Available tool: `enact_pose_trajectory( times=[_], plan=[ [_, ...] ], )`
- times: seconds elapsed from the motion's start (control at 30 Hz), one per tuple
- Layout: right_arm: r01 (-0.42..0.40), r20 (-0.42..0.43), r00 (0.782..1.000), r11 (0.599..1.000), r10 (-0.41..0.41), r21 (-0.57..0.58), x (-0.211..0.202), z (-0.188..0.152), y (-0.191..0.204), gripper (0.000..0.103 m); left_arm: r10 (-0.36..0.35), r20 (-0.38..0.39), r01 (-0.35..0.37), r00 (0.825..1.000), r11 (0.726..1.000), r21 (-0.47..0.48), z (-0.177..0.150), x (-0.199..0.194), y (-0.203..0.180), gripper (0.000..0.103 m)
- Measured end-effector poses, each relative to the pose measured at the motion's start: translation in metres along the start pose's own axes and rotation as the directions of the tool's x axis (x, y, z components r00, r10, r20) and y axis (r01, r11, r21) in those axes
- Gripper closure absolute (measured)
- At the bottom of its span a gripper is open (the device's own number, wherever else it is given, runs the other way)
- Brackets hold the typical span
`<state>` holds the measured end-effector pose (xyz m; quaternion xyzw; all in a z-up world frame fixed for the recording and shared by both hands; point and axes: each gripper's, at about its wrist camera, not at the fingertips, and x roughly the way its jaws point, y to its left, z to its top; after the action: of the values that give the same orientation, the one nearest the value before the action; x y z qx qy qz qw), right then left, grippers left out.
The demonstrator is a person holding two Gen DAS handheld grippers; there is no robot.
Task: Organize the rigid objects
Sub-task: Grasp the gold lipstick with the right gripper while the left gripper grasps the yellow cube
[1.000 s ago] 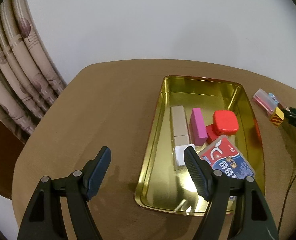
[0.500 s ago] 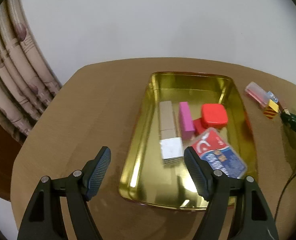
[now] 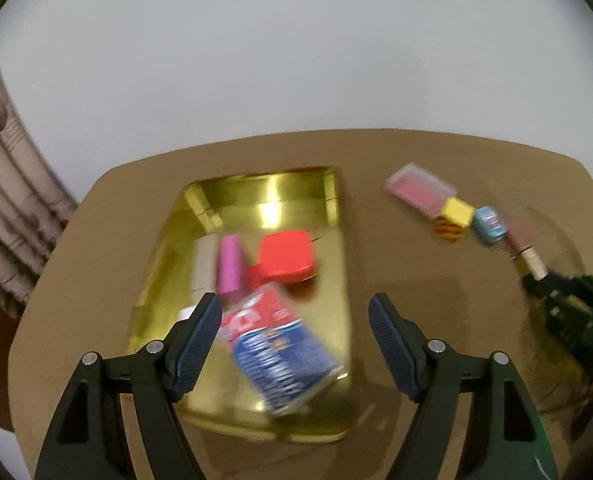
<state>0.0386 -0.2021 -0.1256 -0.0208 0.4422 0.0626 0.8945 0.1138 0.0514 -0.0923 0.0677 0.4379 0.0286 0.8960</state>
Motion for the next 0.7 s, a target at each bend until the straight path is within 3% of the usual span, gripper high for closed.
enact_pose_trajectory(
  times=[0.2, 0.43, 0.7],
  plan=[
    [-0.004, 0.006, 1.0, 1.0, 0.004, 0.023, 0.025, 0.014, -0.011, 0.08, -0.042, -0.002, 0.042, 0.999, 0.999, 0.029, 0.02, 0.016, -0.034, 0.03],
    [0.048, 0.015, 0.999, 0.998, -0.049, 0.042, 0.012, 0.006, -0.017, 0.082, -0.083, -0.055, 0.086, 0.995, 0.995, 0.051, 0.026, 0.042, -0.059, 0.03],
    [0.05, 0.016, 0.999, 0.996, -0.052, 0.079, 0.004, 0.0, -0.03, 0.082, -0.205, -0.125, 0.209, 0.971, 0.978, 0.022, 0.032, 0.072, -0.088, 0.031]
  ],
)
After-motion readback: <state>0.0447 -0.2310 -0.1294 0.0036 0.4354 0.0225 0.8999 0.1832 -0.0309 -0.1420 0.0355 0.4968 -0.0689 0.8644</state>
